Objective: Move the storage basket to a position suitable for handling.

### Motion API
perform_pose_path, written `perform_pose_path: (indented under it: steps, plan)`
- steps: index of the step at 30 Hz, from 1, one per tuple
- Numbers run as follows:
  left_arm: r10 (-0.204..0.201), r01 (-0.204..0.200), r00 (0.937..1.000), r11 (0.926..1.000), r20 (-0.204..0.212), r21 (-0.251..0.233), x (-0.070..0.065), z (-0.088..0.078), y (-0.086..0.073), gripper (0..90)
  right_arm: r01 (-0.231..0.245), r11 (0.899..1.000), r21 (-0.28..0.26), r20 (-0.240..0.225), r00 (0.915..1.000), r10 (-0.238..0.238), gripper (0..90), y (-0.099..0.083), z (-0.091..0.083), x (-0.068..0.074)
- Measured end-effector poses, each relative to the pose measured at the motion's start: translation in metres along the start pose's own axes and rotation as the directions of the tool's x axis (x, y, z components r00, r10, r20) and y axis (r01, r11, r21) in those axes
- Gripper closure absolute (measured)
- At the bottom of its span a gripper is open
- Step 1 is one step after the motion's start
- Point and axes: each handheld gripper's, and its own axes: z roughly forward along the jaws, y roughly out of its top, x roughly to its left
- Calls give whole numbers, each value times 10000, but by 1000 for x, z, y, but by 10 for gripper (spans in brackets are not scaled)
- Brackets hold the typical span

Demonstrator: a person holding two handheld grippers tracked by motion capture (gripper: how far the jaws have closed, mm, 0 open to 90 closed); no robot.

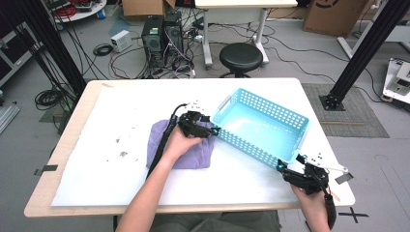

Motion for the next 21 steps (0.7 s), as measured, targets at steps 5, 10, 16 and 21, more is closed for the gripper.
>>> perform_pose_path:
  steps: [5,10,16,21]
  plan:
    - [346,-345,9994,9990,-49,297,-5,10,9,331,54,10000,39,131,9999,-55,293,1,2,-1]
    - [365,-362,9993,9989,-94,289,-6,12,10,348,24,10000,52,274,9996,-26,304,3,5,-4]
    - [670,-673,9972,9977,-336,-62,-9,11,19,353,-140,9999,-85,302,9994,142,346,8,5,-10]
    - [628,-637,9969,9978,-466,-188,-4,8,30,359,-515,9979,-394,123,9986,520,346,21,7,-14]
